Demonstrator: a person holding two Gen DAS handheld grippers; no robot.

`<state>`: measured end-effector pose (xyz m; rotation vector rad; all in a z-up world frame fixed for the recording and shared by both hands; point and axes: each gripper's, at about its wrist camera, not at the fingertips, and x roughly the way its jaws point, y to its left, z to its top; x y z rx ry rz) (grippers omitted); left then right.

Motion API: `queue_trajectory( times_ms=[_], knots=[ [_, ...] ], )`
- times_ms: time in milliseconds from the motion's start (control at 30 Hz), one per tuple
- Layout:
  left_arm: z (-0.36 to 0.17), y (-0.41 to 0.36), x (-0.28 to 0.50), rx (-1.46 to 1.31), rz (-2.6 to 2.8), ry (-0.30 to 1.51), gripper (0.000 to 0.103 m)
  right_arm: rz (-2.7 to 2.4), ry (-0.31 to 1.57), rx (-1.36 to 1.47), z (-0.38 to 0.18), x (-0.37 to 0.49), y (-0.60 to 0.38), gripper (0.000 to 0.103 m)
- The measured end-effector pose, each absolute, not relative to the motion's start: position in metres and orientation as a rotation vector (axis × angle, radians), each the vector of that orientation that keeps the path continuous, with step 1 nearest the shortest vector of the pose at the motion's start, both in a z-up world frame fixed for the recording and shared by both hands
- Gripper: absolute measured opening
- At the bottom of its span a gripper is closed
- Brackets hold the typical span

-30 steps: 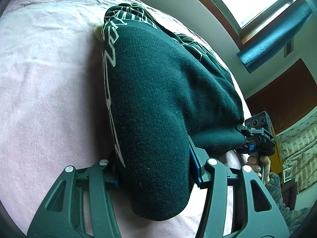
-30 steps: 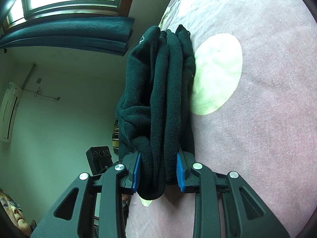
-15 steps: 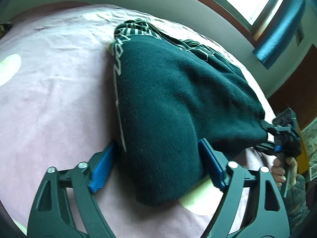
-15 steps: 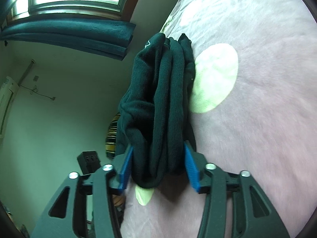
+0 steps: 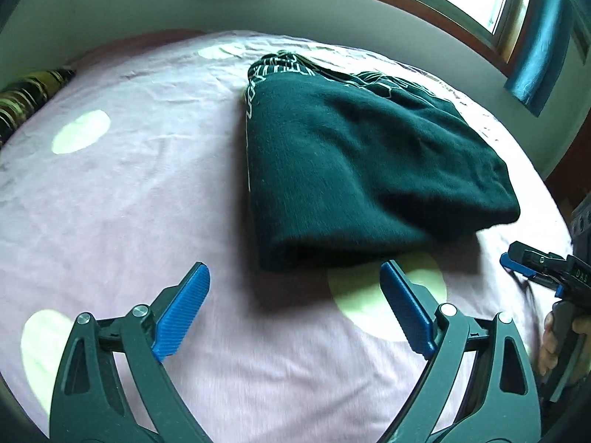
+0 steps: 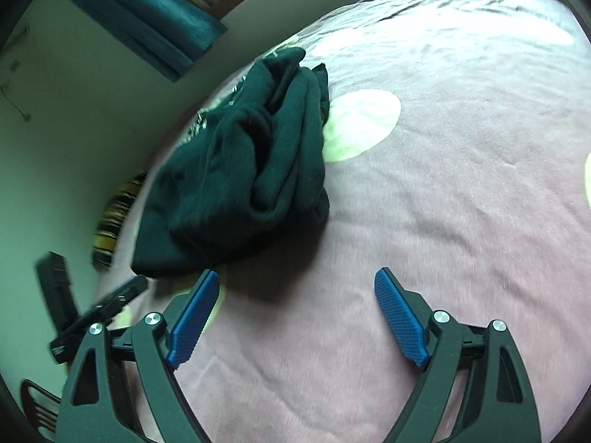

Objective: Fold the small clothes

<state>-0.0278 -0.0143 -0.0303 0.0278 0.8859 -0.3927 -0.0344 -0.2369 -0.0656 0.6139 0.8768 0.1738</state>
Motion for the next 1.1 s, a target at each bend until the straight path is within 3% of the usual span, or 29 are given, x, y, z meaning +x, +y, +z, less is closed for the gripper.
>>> queue_trajectory(
  times_ms=[500,1100],
  knots=[
    [-0.013,-0.013,-0.065,0.076,-0.297,0.799,0.099,-0.006,0.838,0.243,-0.041,-0.041,-0.185,0.085],
    [-0.006,-0.017,-0.075,0.088,-0.250,0.766,0.100,-0.024,0.784,0.224,-0.028,-0.049,-0.180,0.086]
  ],
)
